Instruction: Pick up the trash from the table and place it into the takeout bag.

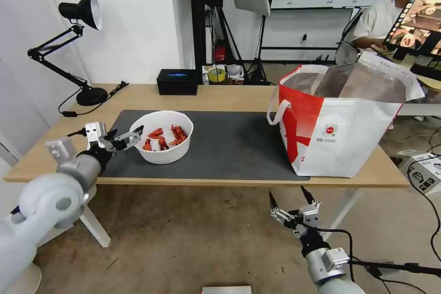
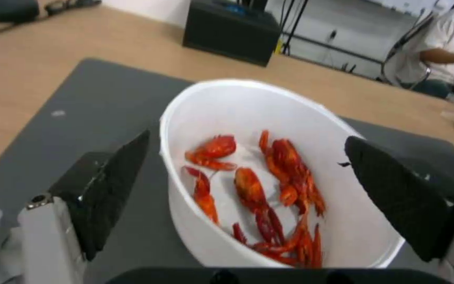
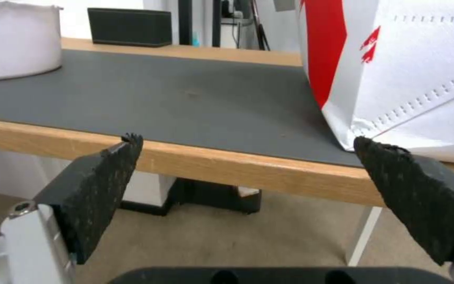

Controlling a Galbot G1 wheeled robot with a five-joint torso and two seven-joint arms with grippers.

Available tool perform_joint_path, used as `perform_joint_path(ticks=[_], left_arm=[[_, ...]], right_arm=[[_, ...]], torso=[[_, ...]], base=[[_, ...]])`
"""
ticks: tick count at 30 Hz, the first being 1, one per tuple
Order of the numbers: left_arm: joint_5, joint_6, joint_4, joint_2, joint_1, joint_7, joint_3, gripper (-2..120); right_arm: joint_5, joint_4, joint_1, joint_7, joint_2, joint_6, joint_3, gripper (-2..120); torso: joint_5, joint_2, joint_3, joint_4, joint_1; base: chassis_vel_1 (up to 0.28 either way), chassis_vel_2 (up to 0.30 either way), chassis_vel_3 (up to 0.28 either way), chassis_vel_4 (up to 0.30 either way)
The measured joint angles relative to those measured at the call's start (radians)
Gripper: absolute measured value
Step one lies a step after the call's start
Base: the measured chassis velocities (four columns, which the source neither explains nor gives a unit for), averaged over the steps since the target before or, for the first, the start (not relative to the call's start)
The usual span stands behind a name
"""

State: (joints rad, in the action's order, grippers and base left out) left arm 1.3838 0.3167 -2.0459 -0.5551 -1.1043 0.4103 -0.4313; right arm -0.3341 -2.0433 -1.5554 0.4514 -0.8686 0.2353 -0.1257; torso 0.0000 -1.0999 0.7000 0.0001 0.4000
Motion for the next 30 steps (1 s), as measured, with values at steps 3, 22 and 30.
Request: perform_joint_path(ticks=[3,22,30], left_arm=[[0.038,0.036,0.017,0.012,0.015,0.009,0.007,100],[0.137,0.112,0.157,0.006,0.155,0.026,0.126,100],[0.149,0.146,0.211,0.006,0.237,0.032,0.194,100]], right_arm=[[0.0,0.0,0.0,0.0,0.0,0.0,0.0,100],[0.0,0.0,0.0,0.0,0.0,0.0,0.0,100],[0.0,0.0,0.0,0.0,0.0,0.0,0.0,100]], torso=[[-0.0001,0.0,0.0,-0.0003,0.0],[0.0,0.0,0.0,-0.0001,0.0],[0.0001,0.0,0.0,-0.0002,0.0]], base=[[0.0,0.0,0.0,0.0],[0.0,0.0,0.0,0.0],[0.0,0.0,0.0,0.0]])
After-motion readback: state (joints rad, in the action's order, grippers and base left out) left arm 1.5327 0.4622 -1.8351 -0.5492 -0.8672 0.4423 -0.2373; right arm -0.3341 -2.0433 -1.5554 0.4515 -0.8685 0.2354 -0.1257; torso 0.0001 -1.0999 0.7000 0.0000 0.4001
